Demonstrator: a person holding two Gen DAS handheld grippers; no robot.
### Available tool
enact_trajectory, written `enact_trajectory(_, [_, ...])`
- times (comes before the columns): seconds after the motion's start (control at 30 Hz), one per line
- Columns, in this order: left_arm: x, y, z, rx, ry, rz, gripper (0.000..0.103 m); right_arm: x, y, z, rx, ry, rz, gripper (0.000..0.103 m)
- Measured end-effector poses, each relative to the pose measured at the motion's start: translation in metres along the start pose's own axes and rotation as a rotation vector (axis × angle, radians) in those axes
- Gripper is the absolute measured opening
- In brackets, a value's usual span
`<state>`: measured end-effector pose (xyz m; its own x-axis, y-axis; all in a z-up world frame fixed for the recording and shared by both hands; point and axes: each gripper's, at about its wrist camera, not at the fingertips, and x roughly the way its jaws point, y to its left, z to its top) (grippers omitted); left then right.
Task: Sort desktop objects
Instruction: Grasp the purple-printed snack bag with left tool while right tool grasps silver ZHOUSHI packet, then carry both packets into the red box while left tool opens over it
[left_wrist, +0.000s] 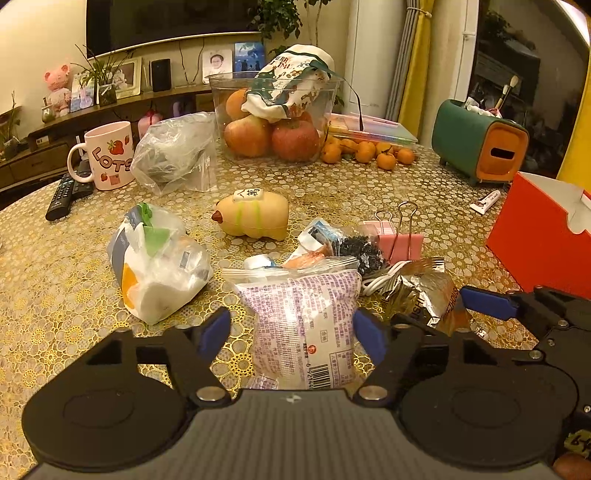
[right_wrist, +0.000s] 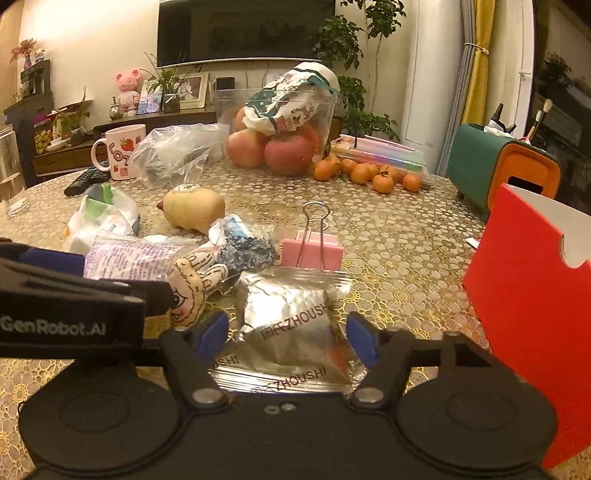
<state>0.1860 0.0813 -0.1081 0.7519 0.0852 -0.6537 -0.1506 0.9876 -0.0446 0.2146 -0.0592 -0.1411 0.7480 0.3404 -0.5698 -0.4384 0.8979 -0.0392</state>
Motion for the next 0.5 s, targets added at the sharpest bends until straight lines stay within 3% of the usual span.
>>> enact_trajectory(0.07, [-0.001,-0.001,0.000,0.002,0.003,-0.010,0.058,-0.001,0.001,0.000,-0.002,0.004,0.006,0.059])
enact_trajectory(0.17, [-0.003,-0.002,0.000,0.005,0.005,-0.019,0.051,-0.002,-0.001,0.001,0.006,0.004,0.005,0.055])
enact_trajectory(0.5, [-0.020,-0.006,0.000,0.009,0.003,-0.053,0.048,-0.021,-0.014,0.002,0.045,0.004,-0.005,0.048])
